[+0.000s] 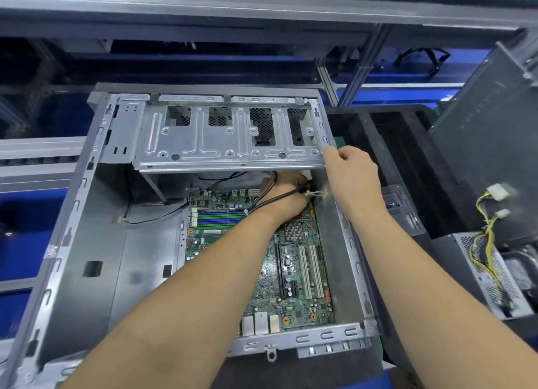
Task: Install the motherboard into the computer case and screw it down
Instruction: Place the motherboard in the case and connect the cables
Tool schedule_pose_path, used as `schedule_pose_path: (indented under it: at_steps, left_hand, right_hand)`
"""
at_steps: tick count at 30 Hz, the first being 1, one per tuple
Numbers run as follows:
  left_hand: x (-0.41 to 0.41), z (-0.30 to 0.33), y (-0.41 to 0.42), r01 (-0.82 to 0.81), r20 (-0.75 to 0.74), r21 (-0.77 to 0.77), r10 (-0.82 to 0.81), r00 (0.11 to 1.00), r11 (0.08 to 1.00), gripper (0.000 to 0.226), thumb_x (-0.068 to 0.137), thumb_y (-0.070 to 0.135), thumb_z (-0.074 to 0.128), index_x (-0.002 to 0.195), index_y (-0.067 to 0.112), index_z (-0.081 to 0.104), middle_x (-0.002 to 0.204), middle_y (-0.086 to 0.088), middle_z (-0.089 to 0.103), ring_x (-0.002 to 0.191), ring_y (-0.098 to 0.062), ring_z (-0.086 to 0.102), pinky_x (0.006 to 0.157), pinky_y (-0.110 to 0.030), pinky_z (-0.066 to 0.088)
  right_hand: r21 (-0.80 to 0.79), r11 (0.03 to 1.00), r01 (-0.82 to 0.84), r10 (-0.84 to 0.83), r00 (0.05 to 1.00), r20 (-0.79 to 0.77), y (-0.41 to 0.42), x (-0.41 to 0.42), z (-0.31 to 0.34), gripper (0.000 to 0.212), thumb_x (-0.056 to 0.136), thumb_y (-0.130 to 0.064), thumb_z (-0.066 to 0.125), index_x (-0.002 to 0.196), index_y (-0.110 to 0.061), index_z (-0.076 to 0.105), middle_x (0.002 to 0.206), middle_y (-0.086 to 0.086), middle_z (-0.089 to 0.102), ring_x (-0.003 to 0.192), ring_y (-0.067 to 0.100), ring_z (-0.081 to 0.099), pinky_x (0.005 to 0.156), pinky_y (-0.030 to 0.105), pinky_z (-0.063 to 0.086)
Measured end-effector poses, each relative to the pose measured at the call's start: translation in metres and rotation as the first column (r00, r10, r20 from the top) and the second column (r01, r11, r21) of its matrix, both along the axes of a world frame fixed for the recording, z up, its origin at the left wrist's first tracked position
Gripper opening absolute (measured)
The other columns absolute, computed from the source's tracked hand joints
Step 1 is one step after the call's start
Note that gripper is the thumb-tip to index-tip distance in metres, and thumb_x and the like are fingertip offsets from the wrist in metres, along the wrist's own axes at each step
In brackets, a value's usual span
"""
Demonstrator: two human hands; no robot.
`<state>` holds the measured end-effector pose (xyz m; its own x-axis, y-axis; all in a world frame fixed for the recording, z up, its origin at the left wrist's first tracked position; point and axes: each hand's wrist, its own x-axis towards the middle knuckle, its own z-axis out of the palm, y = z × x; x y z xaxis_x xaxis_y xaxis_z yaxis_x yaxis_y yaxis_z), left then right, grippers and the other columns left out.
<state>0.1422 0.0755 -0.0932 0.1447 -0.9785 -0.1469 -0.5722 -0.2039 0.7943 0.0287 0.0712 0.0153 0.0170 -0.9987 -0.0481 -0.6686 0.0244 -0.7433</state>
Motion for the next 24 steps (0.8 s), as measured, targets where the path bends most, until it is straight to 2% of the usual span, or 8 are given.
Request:
schedule_pose_path:
  at_steps: [4, 8, 11, 14, 17, 20, 24]
  left_hand:
    - [-0.002, 0.000, 0.001, -0.002, -0.004, 0.004, 0.002, 1.000, 1.000, 0.018, 0.082, 0.037, 0.062, 0.070, 0.023, 0.067, 0.063, 0.000, 0.065, 0.067, -0.028, 0.064, 0.058, -0.035, 0.054]
    - [-0.003, -0.002, -0.001, 0.010, 0.029, 0.010, -0.010, 1.000, 1.000, 0.013, 0.084, 0.026, 0.060, 0.075, 0.020, 0.069, 0.067, -0.005, 0.066, 0.070, -0.034, 0.064, 0.059, -0.041, 0.057]
    - [-0.004, -0.002, 0.000, 0.022, 0.043, 0.002, -0.022, 0.999, 1.000, 0.012, 0.081, 0.023, 0.059, 0.075, 0.020, 0.069, 0.066, -0.003, 0.066, 0.070, -0.035, 0.062, 0.059, -0.037, 0.053]
    - [-0.003, -0.002, 0.002, 0.053, 0.174, -0.036, -0.046, 0.984, 0.998, 0.012, 0.077, 0.024, 0.056, 0.070, 0.022, 0.065, 0.069, 0.004, 0.063, 0.078, -0.027, 0.059, 0.074, -0.035, 0.047]
    - [-0.005, -0.004, 0.002, 0.045, 0.264, -0.036, -0.034, 0.964, 0.998, 0.011, 0.074, 0.029, 0.051, 0.069, 0.027, 0.061, 0.078, 0.008, 0.061, 0.091, -0.024, 0.054, 0.089, -0.037, 0.029]
    - [-0.005, -0.009, -0.001, 0.016, 0.281, 0.001, -0.016, 0.960, 1.000, 0.010, 0.073, 0.034, 0.051, 0.069, 0.032, 0.061, 0.086, 0.008, 0.062, 0.098, -0.026, 0.053, 0.095, -0.040, 0.026]
    - [-0.006, -0.010, -0.001, 0.011, 0.265, 0.010, -0.014, 0.964, 1.000, 0.008, 0.074, 0.037, 0.055, 0.066, 0.036, 0.058, 0.085, 0.010, 0.062, 0.098, -0.025, 0.053, 0.094, -0.040, 0.027]
  right_hand:
    - [-0.008, 1.000, -0.004, 0.004, 1.000, -0.008, -0.001, -0.001, -0.001, 0.037, 0.095, -0.034, 0.046, 0.066, -0.019, 0.028, 0.060, -0.005, 0.031, 0.055, 0.014, 0.027, 0.052, 0.034, 0.023]
    - [-0.023, 1.000, 0.001, -0.001, 1.000, -0.012, -0.002, -0.001, -0.002, 0.037, 0.094, -0.032, 0.047, 0.065, -0.019, 0.029, 0.059, -0.005, 0.030, 0.054, 0.014, 0.026, 0.052, 0.035, 0.023]
    - [-0.024, 1.000, -0.011, 0.011, 1.000, 0.004, -0.003, -0.001, -0.003, 0.036, 0.094, -0.032, 0.047, 0.065, -0.018, 0.029, 0.060, -0.004, 0.031, 0.057, 0.016, 0.027, 0.053, 0.035, 0.022]
    - [-0.017, 1.000, -0.010, 0.011, 1.000, 0.007, -0.004, -0.001, -0.004, 0.035, 0.093, -0.033, 0.047, 0.066, -0.018, 0.030, 0.062, -0.003, 0.033, 0.059, 0.017, 0.029, 0.053, 0.036, 0.024]
    - [-0.010, 1.000, -0.010, 0.010, 1.000, 0.018, -0.004, -0.002, -0.005, 0.035, 0.093, -0.033, 0.047, 0.066, -0.017, 0.032, 0.063, -0.002, 0.035, 0.060, 0.018, 0.031, 0.054, 0.036, 0.026]
    - [-0.010, 1.000, -0.013, 0.013, 1.000, 0.016, -0.005, -0.002, -0.007, 0.035, 0.094, -0.033, 0.047, 0.066, -0.017, 0.032, 0.063, -0.002, 0.036, 0.061, 0.018, 0.032, 0.054, 0.036, 0.026]
    - [-0.008, 1.000, -0.021, 0.021, 1.000, 0.022, -0.005, -0.003, -0.008, 0.035, 0.094, -0.034, 0.046, 0.067, -0.018, 0.032, 0.063, -0.003, 0.036, 0.060, 0.017, 0.033, 0.054, 0.035, 0.027]
